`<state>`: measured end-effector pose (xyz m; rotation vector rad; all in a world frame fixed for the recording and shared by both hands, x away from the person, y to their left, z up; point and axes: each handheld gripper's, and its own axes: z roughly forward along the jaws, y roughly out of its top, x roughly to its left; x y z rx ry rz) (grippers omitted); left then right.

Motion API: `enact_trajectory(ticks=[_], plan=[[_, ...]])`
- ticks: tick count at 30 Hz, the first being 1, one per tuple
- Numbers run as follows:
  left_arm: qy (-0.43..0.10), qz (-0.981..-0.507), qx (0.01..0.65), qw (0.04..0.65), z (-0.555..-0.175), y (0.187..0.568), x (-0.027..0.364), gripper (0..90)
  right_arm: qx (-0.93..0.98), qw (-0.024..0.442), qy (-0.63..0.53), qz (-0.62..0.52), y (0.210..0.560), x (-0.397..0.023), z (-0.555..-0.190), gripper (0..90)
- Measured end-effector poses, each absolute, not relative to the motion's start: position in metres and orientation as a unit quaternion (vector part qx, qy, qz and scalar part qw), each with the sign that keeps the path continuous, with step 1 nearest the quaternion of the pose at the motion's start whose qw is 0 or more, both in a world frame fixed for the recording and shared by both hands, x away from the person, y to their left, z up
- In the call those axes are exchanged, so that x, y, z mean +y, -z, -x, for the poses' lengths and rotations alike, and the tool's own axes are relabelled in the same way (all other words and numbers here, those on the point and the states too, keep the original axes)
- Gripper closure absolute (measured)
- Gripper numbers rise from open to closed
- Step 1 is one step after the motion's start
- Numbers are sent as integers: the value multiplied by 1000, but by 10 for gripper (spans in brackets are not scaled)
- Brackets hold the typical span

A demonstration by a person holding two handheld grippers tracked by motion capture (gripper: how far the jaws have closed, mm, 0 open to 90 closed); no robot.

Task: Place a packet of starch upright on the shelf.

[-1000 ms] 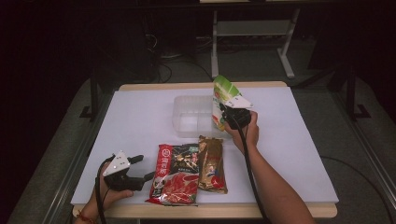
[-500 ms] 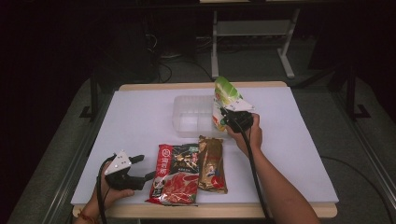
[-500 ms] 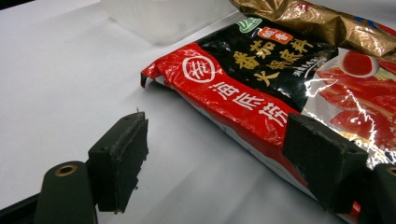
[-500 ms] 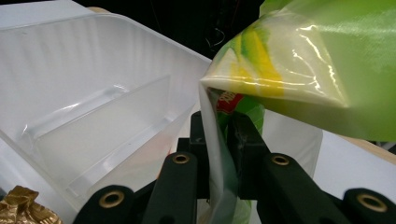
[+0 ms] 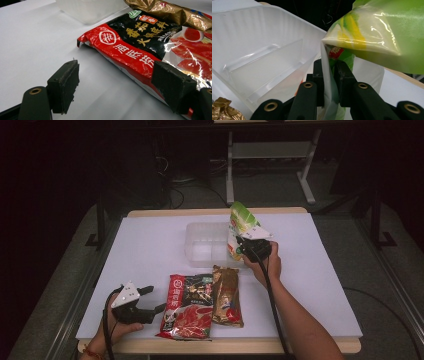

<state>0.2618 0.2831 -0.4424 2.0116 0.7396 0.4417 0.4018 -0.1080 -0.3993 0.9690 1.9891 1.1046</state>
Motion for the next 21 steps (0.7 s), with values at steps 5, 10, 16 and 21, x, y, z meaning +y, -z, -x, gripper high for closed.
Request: enact_trajectory(ticks=[5, 10, 16, 21], plan=[[-179, -818, 299, 457, -261, 442, 283, 218, 759, 320, -426, -374, 399, -110, -400, 758], [-179, -819, 298, 457, -261, 442, 283, 218, 762, 316, -428, -368, 394, -116, -393, 744], [-177, -820, 295, 457, -261, 442, 281, 218, 766, 310, -437, -355, 385, -121, -382, 715], [-176, -821, 296, 456, -262, 443, 281, 218, 768, 302, -442, -352, 381, -129, -371, 701]])
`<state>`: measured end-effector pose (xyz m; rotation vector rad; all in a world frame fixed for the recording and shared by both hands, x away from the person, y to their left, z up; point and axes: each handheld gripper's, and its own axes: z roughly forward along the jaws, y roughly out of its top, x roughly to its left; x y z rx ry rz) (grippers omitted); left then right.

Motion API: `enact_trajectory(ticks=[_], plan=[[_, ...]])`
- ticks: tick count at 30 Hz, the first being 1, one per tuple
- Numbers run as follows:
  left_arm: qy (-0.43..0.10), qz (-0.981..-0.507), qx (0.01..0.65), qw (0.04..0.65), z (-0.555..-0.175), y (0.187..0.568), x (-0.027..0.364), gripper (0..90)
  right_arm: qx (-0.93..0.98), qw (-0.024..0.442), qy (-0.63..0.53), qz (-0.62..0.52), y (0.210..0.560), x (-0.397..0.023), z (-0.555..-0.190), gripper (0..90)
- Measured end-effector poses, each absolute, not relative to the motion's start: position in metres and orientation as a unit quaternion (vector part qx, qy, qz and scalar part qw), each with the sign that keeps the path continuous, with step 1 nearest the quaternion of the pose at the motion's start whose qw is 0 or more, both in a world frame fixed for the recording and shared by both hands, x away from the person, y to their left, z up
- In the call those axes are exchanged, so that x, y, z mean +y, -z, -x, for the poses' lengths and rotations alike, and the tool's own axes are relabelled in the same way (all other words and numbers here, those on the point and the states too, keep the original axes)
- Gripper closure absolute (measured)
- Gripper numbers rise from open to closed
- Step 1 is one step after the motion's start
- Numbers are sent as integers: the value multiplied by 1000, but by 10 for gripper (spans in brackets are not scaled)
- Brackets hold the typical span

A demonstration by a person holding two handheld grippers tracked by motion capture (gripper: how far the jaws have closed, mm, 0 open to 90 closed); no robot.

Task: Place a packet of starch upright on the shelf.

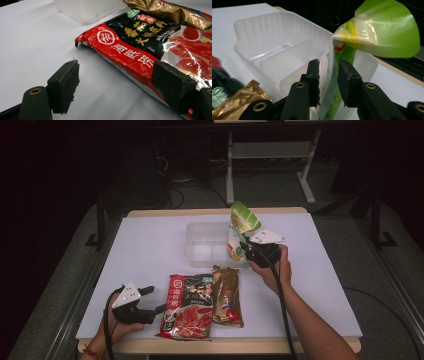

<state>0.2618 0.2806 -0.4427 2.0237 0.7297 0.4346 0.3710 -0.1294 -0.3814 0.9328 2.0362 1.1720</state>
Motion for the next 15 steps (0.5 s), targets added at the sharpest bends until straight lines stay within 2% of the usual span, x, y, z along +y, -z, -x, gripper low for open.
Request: enact_trajectory(ticks=[15], plan=[[-177, -821, 297, 455, -261, 442, 280, 219, 785, 252, -464, -322, 382, -149, -331, 669]])
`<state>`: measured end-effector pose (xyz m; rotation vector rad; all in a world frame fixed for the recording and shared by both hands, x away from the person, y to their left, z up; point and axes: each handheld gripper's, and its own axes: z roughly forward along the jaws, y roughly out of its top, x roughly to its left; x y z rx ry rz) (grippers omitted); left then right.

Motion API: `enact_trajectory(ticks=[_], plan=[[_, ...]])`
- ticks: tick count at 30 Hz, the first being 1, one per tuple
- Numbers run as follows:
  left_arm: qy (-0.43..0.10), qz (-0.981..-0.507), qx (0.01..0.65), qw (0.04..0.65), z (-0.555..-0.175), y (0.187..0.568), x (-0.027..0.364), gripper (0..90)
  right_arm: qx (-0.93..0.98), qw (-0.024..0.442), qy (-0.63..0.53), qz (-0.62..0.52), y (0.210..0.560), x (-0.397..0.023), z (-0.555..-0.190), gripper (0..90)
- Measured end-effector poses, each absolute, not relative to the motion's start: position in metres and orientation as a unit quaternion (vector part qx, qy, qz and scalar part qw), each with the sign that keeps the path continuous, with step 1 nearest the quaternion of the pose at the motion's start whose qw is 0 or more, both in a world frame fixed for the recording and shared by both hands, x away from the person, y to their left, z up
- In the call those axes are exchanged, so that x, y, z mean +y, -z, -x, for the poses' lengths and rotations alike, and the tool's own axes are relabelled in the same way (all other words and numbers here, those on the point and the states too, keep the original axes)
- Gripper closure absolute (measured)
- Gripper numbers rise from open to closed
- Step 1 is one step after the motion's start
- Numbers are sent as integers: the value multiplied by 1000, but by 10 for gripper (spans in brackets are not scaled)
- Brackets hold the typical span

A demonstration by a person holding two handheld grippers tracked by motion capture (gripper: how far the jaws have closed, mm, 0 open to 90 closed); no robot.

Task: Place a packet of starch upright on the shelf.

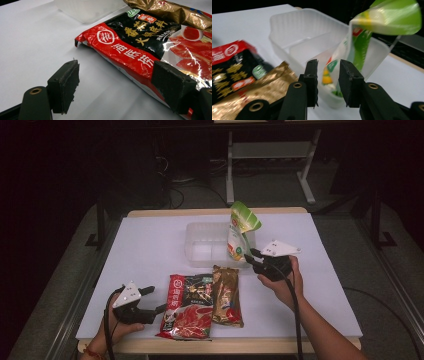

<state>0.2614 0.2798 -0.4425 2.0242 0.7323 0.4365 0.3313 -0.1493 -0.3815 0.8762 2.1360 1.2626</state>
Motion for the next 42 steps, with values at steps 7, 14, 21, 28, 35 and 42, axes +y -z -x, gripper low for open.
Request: enact_trajectory(ticks=[7, 14, 21, 28, 35, 42], plan=[[-176, -821, 297, 455, -261, 442, 280, 219, 809, 193, -466, -301, 393, -150, -316, 577], [-177, -821, 295, 455, -261, 442, 279, 218, 819, 125, -466, -311, 412, -145, -316, 469], [-176, -822, 294, 455, -262, 442, 279, 219, 811, 74, -478, -329, 427, -142, -328, 392], [-176, -822, 293, 455, -262, 442, 279, 219, 810, 52, -475, -340, 437, -133, -338, 340], [-184, -822, 290, 454, -260, 441, 278, 219, 810, 35, -472, -346, 442, -130, -342, 301], [-182, -822, 291, 454, -261, 441, 278, 218, 803, -9, -476, -358, 447, -131, -352, 228]])
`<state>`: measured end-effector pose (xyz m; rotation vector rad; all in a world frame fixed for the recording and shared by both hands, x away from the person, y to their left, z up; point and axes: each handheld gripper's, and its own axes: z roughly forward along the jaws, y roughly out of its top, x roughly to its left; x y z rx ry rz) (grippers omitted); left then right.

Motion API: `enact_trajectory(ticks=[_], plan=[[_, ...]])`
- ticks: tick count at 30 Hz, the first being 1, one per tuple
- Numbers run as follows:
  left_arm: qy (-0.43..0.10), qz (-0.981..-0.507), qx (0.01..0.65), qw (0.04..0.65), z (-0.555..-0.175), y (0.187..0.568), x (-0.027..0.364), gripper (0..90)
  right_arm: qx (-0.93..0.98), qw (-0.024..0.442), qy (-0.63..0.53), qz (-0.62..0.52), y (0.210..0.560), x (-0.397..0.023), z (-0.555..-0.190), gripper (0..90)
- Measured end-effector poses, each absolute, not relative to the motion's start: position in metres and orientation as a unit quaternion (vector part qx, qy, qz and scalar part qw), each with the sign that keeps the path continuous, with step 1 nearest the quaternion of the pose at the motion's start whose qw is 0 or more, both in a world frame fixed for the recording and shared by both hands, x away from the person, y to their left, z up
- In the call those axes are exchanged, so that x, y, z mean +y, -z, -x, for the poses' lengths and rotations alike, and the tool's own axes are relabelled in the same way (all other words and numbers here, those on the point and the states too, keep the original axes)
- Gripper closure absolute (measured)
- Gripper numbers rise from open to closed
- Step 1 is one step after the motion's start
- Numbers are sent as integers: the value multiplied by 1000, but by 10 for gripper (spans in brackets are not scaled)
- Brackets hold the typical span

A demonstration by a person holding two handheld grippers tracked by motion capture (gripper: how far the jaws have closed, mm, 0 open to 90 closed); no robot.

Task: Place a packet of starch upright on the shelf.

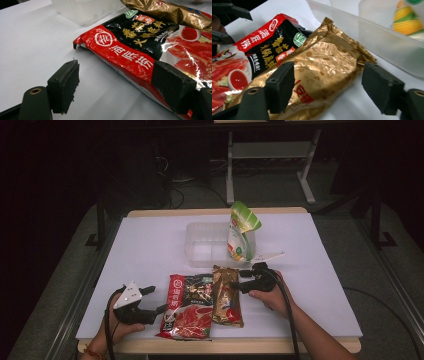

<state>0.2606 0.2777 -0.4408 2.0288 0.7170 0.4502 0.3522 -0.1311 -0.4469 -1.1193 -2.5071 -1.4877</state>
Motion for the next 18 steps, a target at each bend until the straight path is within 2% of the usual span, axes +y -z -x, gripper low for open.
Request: enact_trajectory(ticks=[6, 15, 18], plan=[[-182, -823, 289, 453, -260, 441, 279, 218, -807, 26, 462, 367, 453, -120, -357, 146], [-181, -824, 286, 454, -260, 441, 278, 219, -815, 9, 443, 374, 454, -117, -361, 141], [-176, -823, 286, 458, -260, 441, 276, 219, -811, 25, 445, 380, 458, -118, -366, 131]])
